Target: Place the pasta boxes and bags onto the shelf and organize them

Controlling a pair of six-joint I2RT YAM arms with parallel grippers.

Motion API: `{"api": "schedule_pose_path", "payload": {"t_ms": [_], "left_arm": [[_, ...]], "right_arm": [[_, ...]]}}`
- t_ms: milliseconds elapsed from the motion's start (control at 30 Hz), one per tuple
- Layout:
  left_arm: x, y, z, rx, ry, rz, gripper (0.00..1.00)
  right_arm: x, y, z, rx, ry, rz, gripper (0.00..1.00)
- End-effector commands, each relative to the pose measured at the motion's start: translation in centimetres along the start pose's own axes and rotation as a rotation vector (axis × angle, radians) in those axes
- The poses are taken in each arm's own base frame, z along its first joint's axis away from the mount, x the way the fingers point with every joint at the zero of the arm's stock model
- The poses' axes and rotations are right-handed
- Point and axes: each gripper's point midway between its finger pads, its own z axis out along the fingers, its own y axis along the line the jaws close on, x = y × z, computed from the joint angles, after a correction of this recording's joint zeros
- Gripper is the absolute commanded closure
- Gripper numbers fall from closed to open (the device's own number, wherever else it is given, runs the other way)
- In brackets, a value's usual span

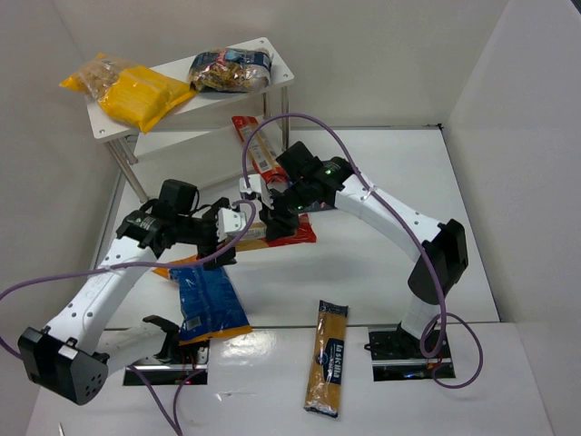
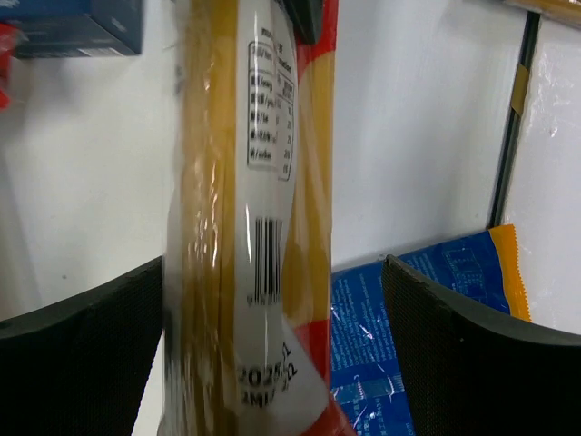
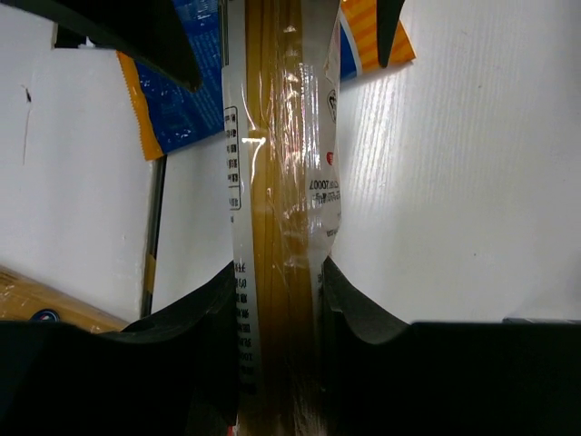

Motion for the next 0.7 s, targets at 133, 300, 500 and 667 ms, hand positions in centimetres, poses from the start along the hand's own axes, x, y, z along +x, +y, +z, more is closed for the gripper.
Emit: {"api": "schedule_pose_path", "payload": {"t_ms": [133, 300, 500, 667], "left_arm": [[0.7, -0.3, 1.7, 0.048, 0.027, -0.009, 0.01], [0.4, -0.2, 2.1, 0.043, 0.023, -0.006, 0.01], [0.7, 1.2, 3.4, 0.0, 0.067, -0.065, 1.0], [-0.9, 3.0, 2.4, -0.149, -0.027, -0.094, 1.0]], "right_arm": [[-6.9, 1.2, -3.8, 0.011, -0.195, -0.131, 1.0], [-7.3, 1.3, -3.9, 0.006, -0.206, -0.138, 1.0], [-7.8, 1.7, -4.1, -0.01, -0.225, -0.139, 1.0], [-7.8, 0.4, -5.0, 0.042, -0.245, -0.073, 1.0]]}}
